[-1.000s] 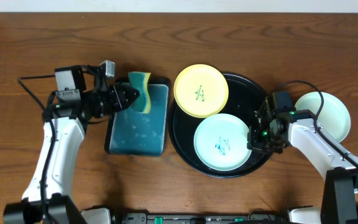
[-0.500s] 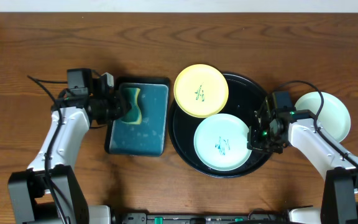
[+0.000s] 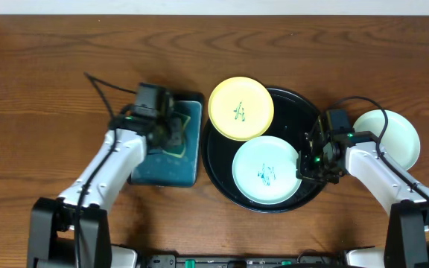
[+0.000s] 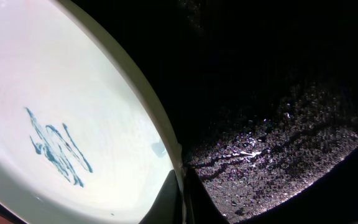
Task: Clean dirty plates on tray and stack at the side
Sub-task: 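Move the sponge over to the white plate with the left gripper, then scrub the blue marks on the white plate with the sponge in the left gripper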
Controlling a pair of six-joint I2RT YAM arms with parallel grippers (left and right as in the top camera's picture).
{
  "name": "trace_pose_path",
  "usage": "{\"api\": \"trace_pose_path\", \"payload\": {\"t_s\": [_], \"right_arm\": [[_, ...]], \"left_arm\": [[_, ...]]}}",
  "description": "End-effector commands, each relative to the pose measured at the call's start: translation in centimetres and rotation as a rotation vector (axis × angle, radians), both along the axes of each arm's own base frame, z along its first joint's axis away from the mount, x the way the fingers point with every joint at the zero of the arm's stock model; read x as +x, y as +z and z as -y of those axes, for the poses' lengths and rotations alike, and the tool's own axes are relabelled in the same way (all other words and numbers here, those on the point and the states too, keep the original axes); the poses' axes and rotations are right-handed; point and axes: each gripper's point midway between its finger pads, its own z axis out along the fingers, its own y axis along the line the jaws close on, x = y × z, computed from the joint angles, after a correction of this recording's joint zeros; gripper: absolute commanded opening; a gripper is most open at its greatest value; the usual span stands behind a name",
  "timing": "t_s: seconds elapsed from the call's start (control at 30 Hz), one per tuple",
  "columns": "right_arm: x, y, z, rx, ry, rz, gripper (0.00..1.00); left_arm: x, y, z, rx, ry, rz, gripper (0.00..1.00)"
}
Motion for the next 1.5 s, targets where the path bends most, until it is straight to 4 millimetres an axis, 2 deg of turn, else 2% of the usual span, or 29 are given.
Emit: {"api": "trace_pose_path", "payload": {"t_s": [0.0, 0.13, 0.27, 0.43, 0.53, 0.67, 0.83, 1.07, 1.23, 1.37, 1.47], "right_arm": [[0.3, 0.3, -0.4, 0.000, 0.006, 0.008, 0.01], [0.3, 0.3, -0.4, 0.000, 0.006, 0.008, 0.01], [0.3, 0.3, -0.4, 0.000, 0.006, 0.008, 0.01], [0.3, 0.3, -0.5, 0.000, 0.007, 0.008, 0.01], [0.3, 0.3, -0.5, 0.000, 0.007, 0.008, 0.01], [0.3, 0.3, -0.5, 0.000, 0.007, 0.008, 0.01], [0.3, 0.2, -0.4, -0.004, -0.024, -0.001, 0.01], [0.4, 0.0, 0.2, -0.043, -0.101, -0.018, 0.01], [0.4, -0.2, 0.5, -0.063, -0.116, -0.021, 0.01], [0.3, -0.3, 0.7, -0.076, -0.116, -0.023, 0.01], [0.3, -0.5, 1.3, -0.108, -0.119, -0.020, 0.01]], "left_arm": [[1.6, 2.8, 1.2, 0.053, -0.031, 0.095, 0.07], [1.6, 4.1, 4.1, 0.038, -0.102, 0.125, 0.08], [0.7, 4.6, 7.2, 0.016, -0.186, 0.143, 0.08], [-1.0, 5.7, 12.9, -0.115, -0.330, 0.172, 0.08], [-1.6, 6.2, 15.5, -0.180, -0.337, 0.184, 0.07], [-2.5, 5.9, 18.1, -0.228, -0.336, 0.171, 0.08], [-4.7, 4.1, 21.1, -0.244, -0.427, 0.124, 0.08], [-7.3, -0.3, 23.8, -0.205, -0.511, 0.044, 0.08], [-8.7, -2.5, 25.2, -0.187, -0.555, 0.013, 0.08], [-9.8, -3.9, 25.3, -0.162, -0.575, -0.025, 0.08], [-11.0, -4.8, 24.5, -0.123, -0.580, -0.079, 0.08]]}}
